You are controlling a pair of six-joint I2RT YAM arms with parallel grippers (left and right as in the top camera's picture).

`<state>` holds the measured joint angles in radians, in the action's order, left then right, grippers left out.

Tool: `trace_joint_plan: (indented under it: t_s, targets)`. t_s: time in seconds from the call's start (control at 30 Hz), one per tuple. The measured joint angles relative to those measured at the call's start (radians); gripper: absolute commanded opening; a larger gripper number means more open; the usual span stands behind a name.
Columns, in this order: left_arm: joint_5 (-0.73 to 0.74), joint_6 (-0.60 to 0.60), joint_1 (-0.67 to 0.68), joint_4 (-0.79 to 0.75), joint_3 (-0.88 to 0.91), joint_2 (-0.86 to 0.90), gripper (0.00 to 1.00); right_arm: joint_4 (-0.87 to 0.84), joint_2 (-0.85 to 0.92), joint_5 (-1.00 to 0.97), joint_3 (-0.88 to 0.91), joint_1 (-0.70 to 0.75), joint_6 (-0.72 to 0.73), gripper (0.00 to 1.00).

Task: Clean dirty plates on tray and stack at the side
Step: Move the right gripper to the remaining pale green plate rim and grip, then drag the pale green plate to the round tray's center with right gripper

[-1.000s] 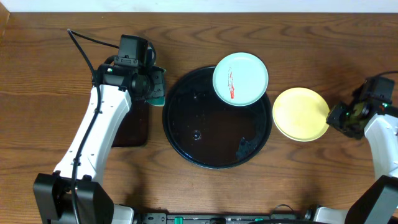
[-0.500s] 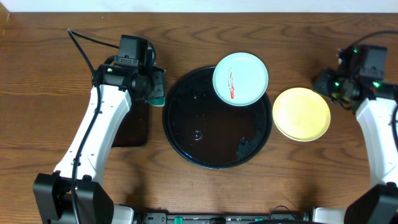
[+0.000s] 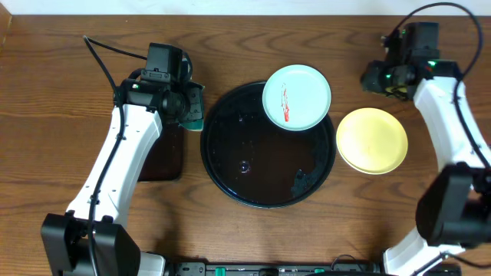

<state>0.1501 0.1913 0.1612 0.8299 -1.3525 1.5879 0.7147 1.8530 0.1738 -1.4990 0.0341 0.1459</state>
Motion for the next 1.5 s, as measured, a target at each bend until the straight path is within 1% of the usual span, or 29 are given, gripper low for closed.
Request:
trace_joint_plan:
  t_s: [0.3,0.43,0.5,0.63,0.67,0.8,0.83,1.07,1.2,1.37,1.5]
  targets:
    - [0.000,0.000,0.000,0.000,0.000,0.000,0.07,-0.124,0.132,0.034,-0.001,-0.092,-0.053,0.46]
    - [0.000,0.000,0.000,0.000,0.000,0.000,0.08,-0.161,0.175,0.058,-0.002,-0.123,-0.056,0.44]
    - [0.000,0.000,0.000,0.000,0.000,0.000,0.07,-0.163,0.195,0.063,-0.003,-0.129,-0.056,0.39]
    - [0.000,0.000,0.000,0.000,0.000,0.000,0.07,-0.159,0.236,0.065,-0.005,-0.129,-0.044,0.23]
    - [0.000,0.000,0.000,0.000,0.000,0.000,0.08,-0.157,0.243,0.066,-0.005,-0.129,-0.041,0.17]
    - [0.000,0.000,0.000,0.000,0.000,0.000,0.07,-0.154,0.252,0.068,-0.005,-0.129,-0.022,0.03]
    - [0.000,0.000,0.000,0.000,0.000,0.000,0.07,-0.154,0.252,0.071,-0.006,-0.129,-0.019,0.01]
    - [0.000,0.000,0.000,0.000,0.000,0.000,0.07,-0.105,0.237,0.077,-0.006,-0.129,0.005,0.01]
    - [0.000,0.000,0.000,0.000,0.000,0.000,0.08,-0.038,0.170,0.069,-0.006,-0.143,0.014,0.01]
    - [0.000,0.000,0.000,0.000,0.000,0.000,0.07,0.053,0.028,0.063,-0.008,-0.217,0.036,0.01]
    - [0.000,0.000,0.000,0.000,0.000,0.000,0.07,0.121,-0.003,0.063,-0.019,-0.296,0.084,0.01]
